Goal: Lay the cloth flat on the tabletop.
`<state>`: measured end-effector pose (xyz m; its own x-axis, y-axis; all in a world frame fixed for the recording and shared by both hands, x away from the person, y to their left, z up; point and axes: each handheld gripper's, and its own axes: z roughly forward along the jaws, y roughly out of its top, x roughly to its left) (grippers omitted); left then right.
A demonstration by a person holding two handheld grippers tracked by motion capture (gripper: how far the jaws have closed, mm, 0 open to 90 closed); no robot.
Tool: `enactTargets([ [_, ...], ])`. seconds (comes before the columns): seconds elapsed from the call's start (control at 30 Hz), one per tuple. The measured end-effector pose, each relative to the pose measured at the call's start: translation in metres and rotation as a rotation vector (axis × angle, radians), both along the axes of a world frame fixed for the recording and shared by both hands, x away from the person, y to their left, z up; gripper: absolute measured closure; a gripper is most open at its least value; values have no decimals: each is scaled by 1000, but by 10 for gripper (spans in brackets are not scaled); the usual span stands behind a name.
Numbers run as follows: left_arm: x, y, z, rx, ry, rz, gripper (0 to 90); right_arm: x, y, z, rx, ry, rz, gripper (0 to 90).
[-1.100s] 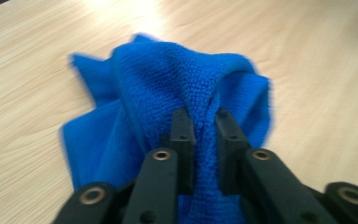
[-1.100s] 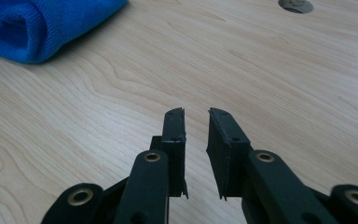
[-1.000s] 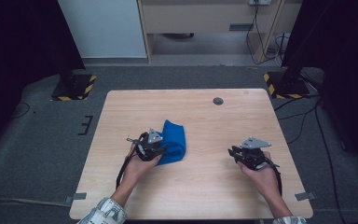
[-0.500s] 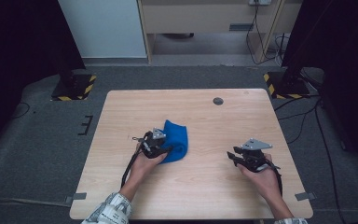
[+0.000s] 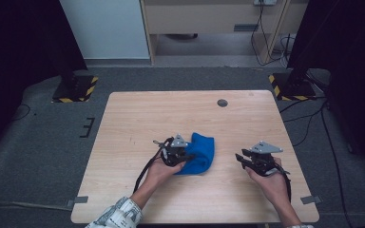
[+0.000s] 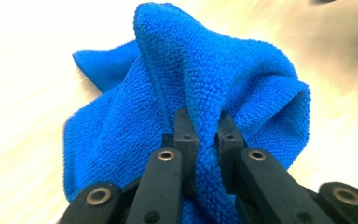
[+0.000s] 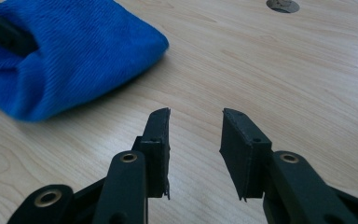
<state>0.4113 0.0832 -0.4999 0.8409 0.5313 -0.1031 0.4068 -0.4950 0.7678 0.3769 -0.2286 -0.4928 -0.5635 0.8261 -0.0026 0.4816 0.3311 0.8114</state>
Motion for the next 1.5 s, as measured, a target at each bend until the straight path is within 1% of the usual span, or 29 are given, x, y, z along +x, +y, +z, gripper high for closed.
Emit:
enactTargets([
  [0.03,-3,-3,2,10,-13,-21,826,1,2,0,-2,-1,6,628],
  [0.07,-5,-5,2,28,-28,-29,825,3,6,0,-2,0,9,628],
  [0.13,-5,-6,1,45,-41,-25,812,6,14,0,0,4,21,626],
  [0.2,-4,-5,-3,54,-46,-16,757,11,22,0,0,3,34,618],
  [0.23,-4,-3,-4,56,-60,-4,690,13,26,-1,-3,7,42,609],
  [0.3,-6,0,-2,41,-70,21,500,18,35,-2,-7,13,53,584],
  [0.33,-8,3,-1,50,-83,22,438,21,39,-3,-9,15,62,566],
  [0.37,-11,5,1,58,-107,31,394,23,42,-4,-12,17,72,546],
  [0.4,-14,9,3,54,-124,37,355,25,46,-4,-17,16,76,522],
  [0.43,-16,13,4,49,-130,46,333,27,49,-5,-25,18,74,495],
  [0.5,-21,23,7,43,-158,72,291,34,53,-7,-16,27,70,443],
  [0.53,-22,28,7,34,-163,81,284,38,55,-8,-16,27,67,422],
  [0.6,-23,35,7,17,-145,92,268,45,58,-9,7,38,68,387],
  [0.67,-23,40,6,11,-155,101,256,50,61,-11,17,49,65,354],
  [0.7,-23,41,6,4,-149,103,250,52,62,-13,21,56,68,353],
  [0.73,-23,42,5,6,-144,101,230,53,64,-15,30,66,73,352],
  [0.77,-23,42,3,18,-140,94,196,57,70,-19,48,88,99,335],
  [0.8,-22,41,0,24,-136,89,196,57,70,-19,48,88,99,335],
  [0.87,-21,39,-5,19,-129,104,142,61,77,-21,45,97,114,337],
  [0.97,-19,37,-9,-28,-114,142,82,65,88,-24,21,102,116,302],
  [1.07,-22,40,-6,-41,-132,156,64,66,95,-27,-18,104,111,289],
  [1.13,-25,51,1,-53,-155,172,65,66,95,-26,-16,91,115,302],
  [1.2,-26,65,6,-56,-166,201,102,65,93,-22,-10,84,115,368],
  [1.23,-26,72,8,-51,-170,217,114,66,92,-23,-18,90,107,372],
  [1.27,-25,79,9,-45,-169,238,131,66,91,-24,-11,97,102,390],
  [1.33,-25,92,6,-35,-150,270,183,68,90,-27,-19,111,101,424],
  [1.37,-24,97,3,-22,-138,281,203,68,90,-29,-25,115,99,452],
  [1.43,-21,100,-4,-2,-108,297,244,69,91,-31,-27,130,102,500],
  [1.5,-17,100,-9,15,-81,294,261,69,92,-33,-37,137,113,565],
])
